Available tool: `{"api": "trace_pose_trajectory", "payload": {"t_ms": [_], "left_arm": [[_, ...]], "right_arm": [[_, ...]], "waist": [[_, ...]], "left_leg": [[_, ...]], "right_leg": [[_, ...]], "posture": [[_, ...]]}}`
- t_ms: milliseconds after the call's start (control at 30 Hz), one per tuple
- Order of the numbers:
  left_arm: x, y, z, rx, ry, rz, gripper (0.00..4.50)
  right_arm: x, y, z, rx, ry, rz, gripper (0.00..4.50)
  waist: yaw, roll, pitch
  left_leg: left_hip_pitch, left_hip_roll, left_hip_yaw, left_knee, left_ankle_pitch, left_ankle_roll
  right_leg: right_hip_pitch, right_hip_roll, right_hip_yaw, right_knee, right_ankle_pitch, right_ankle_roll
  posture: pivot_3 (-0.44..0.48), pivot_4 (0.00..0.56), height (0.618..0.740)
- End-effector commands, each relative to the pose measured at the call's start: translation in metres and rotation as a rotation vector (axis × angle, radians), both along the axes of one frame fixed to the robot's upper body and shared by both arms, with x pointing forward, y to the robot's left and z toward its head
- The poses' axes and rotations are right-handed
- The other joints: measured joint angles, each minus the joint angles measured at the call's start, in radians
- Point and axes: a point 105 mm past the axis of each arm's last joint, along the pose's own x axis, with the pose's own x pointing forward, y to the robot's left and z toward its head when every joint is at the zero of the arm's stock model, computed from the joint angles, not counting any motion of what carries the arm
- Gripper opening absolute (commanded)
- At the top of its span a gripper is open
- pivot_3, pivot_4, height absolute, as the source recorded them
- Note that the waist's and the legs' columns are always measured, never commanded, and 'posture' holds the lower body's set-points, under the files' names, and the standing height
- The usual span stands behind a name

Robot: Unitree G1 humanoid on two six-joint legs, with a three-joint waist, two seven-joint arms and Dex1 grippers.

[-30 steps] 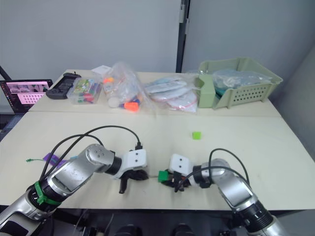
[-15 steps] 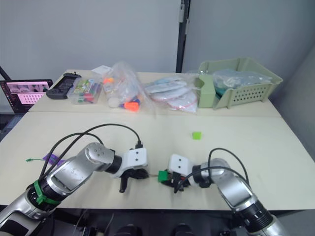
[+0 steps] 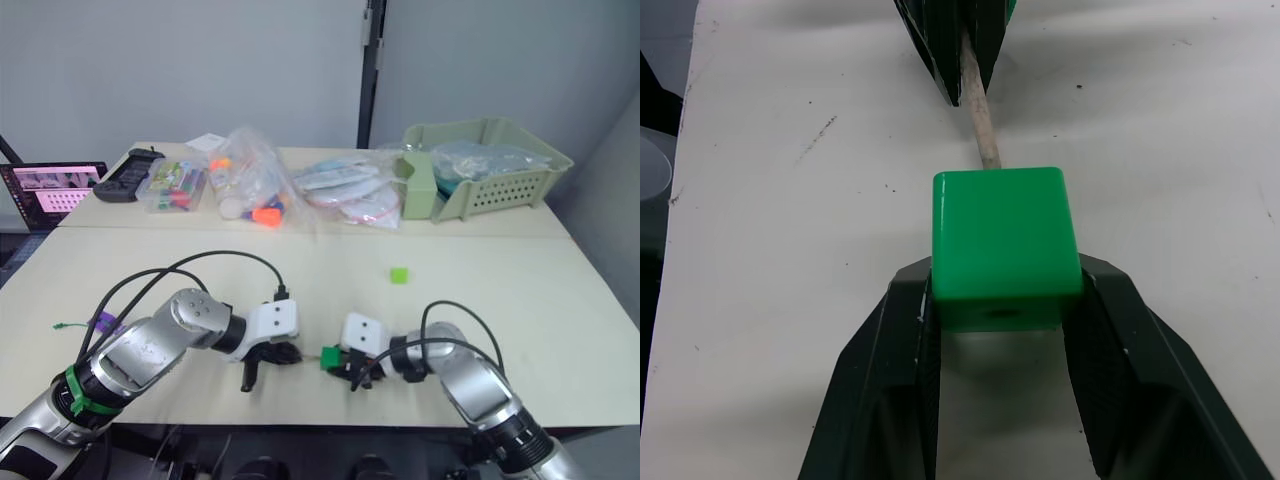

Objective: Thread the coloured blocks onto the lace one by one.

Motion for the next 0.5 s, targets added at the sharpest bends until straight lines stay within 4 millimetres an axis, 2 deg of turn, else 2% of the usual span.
{"api": "trace_pose_trajectory", "payload": {"t_ms": [33,500], "left_arm": [[-0.0098,-0.0167,0.0101,-0.065,-0.010,-0.072,0.00],[-0.0110,-0.0221,0.0102,-0.098,-0.007,-0.062,0.00]], "right_arm": [[0.0015,0.0029,-0.0053,-0.025,-0.005,-0.027,1.18],[-0.0021,0.0032,-0.0069,-0.030,0.011,-0.033,1.18]], "waist": [[0.000,0.000,0.000],[0.001,0.000,0.000]], "left_leg": [[0.000,0.000,0.000,0.000,0.000,0.000],[0.000,0.000,0.000,0.000,0.000,0.000]], "right_leg": [[0.000,0.000,0.000,0.000,0.000,0.000],[0.001,0.000,0.000,0.000,0.000,0.000]], "posture": [[0.000,0.150,0.740],[0.000,0.150,0.740]]}}
